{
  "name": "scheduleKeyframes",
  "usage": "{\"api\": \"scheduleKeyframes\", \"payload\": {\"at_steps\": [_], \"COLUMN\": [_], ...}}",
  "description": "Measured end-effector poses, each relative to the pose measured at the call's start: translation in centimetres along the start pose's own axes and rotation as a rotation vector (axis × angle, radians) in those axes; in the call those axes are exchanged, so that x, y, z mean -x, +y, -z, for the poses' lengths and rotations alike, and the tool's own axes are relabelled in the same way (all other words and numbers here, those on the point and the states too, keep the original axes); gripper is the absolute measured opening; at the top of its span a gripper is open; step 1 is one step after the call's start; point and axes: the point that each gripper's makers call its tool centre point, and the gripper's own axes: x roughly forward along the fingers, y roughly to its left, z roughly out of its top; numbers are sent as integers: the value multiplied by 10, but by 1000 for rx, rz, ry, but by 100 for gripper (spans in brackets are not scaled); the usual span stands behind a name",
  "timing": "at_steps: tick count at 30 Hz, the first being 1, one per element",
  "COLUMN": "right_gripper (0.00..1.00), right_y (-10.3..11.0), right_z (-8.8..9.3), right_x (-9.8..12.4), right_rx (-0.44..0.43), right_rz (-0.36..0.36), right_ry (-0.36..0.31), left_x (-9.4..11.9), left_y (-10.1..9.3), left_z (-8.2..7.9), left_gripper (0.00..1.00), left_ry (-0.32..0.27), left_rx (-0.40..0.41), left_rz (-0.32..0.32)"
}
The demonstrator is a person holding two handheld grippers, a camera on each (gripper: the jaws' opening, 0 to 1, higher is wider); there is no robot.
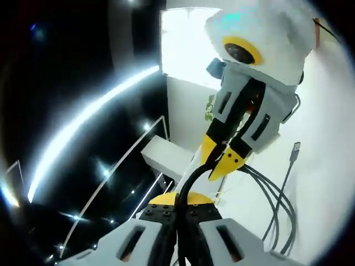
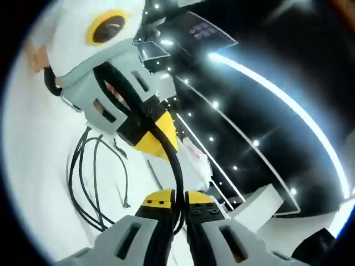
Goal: Coil the Type-C to USB data cable on the desktop and secure it with Velcro straps.
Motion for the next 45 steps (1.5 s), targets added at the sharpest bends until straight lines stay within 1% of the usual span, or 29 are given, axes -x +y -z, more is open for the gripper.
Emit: {"api": "scheduleKeyframes", "payload": {"at_steps": [2, 5, 6, 8, 10, 11, 14, 16, 17, 18, 20, 21, 22, 23, 25, 27, 28, 29, 31, 32, 33, 34, 35, 37, 38, 40, 43, 44, 45], "right_gripper": [5, 3, 2, 2, 1, 1, 1, 1, 1, 2, 3, 4, 5, 7, 9, 10, 10, 10, 9, 9, 9, 9, 12, 16, 16, 16, 17, 17, 17], "right_y": [3, 3, -2, -11, -15, -14, -13, -10, -7, -5, 0, 2, 2, 1, -7, -22, -33, -44, -60, -65, -62, -54, -42, -25, -20, -4, 27, 35, 45], "right_z": [1, 1, -1, -5, -8, -9, -15, -17, -15, -15, -14, -13, -14, -16, -27, -39, -43, -42, -34, -26, -15, 2, 15, 43, 51, 73, 91, 95, 93], "right_x": [-1, 0, 1, 4, 6, 8, 12, 12, 11, 10, 7, 7, 8, 9, 14, 20, 23, 26, 28, 26, 21, 12, 5, -8, -12, -21, -31, -34, -36], "right_rx": [8, 26, 9, -5, -15, -10, 5, -28, -60, -97, -145, -213, -305, -362, -553, -722, -825, -923, -1073, -1129, -1123, -1090, -1059, -1106, -1116, -1122, -1032, -1000, -979], "right_rz": [-18, -17, -12, 3, 11, 14, 14, -13, -32, -43, -67, -80, -95, -106, -140, -159, -148, -136, -138, -139, -147, -158, -190, -207, -219, -260, -348, -360, -399], "right_ry": [0, 3, -4, -23, -35, -41, -69, -81, -73, -81, -99, -101, -102, -111, -160, -231, -277, -302, -322, -310, -271, -206, -148, -48, -25, 48, 129, 144, 144], "left_x": [0, 1, 0, -1, -1, -1, -1, -1, -1, 0, 1, 0, 1, 1, 2, 4, 6, 7, 9, 9, 9, 9, 9, 10, 11, 13, 17, 18, 20], "left_y": [-1, -1, 1, 6, 8, 9, 11, 10, 8, 9, 11, 11, 12, 13, 19, 30, 34, 39, 42, 42, 40, 37, 34, 33, 33, 37, 45, 48, 51], "left_z": [-2, -2, -1, 1, 2, 4, 9, 15, 17, 19, 22, 26, 30, 34, 37, 40, 41, 42, 44, 44, 42, 37, 32, 24, 20, 13, 3, 0, -4], "left_gripper": [4, 4, 4, 4, 5, 5, 6, 5, 4, 4, 4, 4, 4, 4, 4, 4, 4, 4, 4, 4, 4, 4, 4, 4, 4, 4, 4, 4, 4], "left_ry": [-6, -5, -7, -30, -53, -55, -49, -25, -13, 8, 27, 36, 45, 52, 53, 51, 49, 51, 51, 50, 42, 30, 20, 0, -10, -30, -68, -88, -104], "left_rx": [2, -10, 14, 102, 171, 192, 190, 192, 234, 253, 241, 250, 271, 302, 346, 396, 419, 420, 431, 436, 436, 426, 409, 381, 373, 370, 382, 395, 406], "left_rz": [6, 6, 5, -7, 4, 4, -3, 2, 19, 30, 35, 40, 42, 39, 27, -3, -11, -17, -21, -19, -14, -1, 7, 20, 21, 19, 8, 3, 4]}}
